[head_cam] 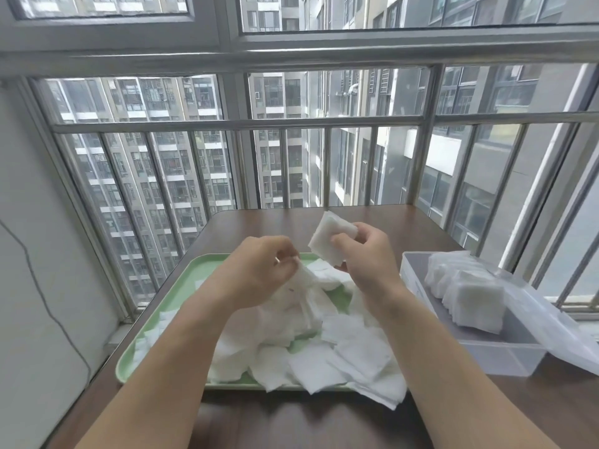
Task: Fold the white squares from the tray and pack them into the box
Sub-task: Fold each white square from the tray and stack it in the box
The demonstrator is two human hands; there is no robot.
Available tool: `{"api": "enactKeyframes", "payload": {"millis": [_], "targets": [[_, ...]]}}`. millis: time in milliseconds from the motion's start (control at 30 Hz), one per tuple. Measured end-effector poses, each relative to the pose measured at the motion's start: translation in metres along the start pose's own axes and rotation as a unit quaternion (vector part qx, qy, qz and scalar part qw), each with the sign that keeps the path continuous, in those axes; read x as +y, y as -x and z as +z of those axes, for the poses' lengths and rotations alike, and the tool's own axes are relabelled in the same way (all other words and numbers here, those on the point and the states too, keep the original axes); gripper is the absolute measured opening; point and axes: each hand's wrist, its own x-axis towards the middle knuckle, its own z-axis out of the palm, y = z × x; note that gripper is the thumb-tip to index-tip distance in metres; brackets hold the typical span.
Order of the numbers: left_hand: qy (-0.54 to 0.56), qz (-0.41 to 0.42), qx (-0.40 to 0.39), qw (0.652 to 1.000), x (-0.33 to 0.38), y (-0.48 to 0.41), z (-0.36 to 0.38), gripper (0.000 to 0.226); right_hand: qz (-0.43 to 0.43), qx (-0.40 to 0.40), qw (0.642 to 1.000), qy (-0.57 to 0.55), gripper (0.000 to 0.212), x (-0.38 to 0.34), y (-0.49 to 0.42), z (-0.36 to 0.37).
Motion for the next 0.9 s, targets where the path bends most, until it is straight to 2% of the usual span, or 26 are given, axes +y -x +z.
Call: {"api": "enactKeyframes", "payload": {"millis": [100, 233, 333, 433, 500, 633, 767, 833, 900], "targets": [[0.065, -0.015, 0.064, 0.996, -0.004, 0.002, -0.003, 0.009, 0.011, 0.002, 1.0, 0.006, 0.014, 0.001, 0.0, -0.001], [0.165, -0.013, 0.094, 0.982, -0.006, 0.003, -0.006, 0.01, 0.009, -0.005, 1.0, 0.007, 0.015, 0.002, 0.0, -0.001], [0.296, -0.028, 0.089, 0.951, 0.002, 0.005, -0.013, 0.011, 0.007, -0.018, 1.0, -0.003, 0.013, 0.004, 0.001, -0.001], [0.406, -0.04, 0.053, 0.911, 0.009, 0.01, -0.016, 0.032, 0.027, -0.057, 0.996, -0.057, 0.009, 0.005, 0.002, -0.001], [0.433, -0.045, 0.044, 0.899, 0.013, 0.012, -0.014, 0.038, 0.039, -0.086, 0.99, -0.107, 0.014, 0.004, 0.004, 0.0], [0.485, -0.054, 0.058, 0.871, 0.015, 0.008, -0.007, 0.023, 0.04, -0.121, 0.984, -0.124, 0.025, 0.0, 0.009, 0.0], [0.551, -0.045, 0.066, 0.831, 0.014, 0.008, -0.009, 0.018, 0.05, -0.122, 0.981, -0.142, 0.023, -0.002, 0.009, 0.0], [0.557, -0.043, 0.063, 0.827, 0.016, 0.009, -0.008, 0.021, 0.054, -0.127, 0.98, -0.146, 0.024, -0.003, 0.01, 0.001], [0.529, -0.037, 0.067, 0.845, 0.017, 0.01, -0.006, 0.024, 0.058, -0.131, 0.979, -0.148, 0.026, -0.003, 0.01, 0.001]]}}
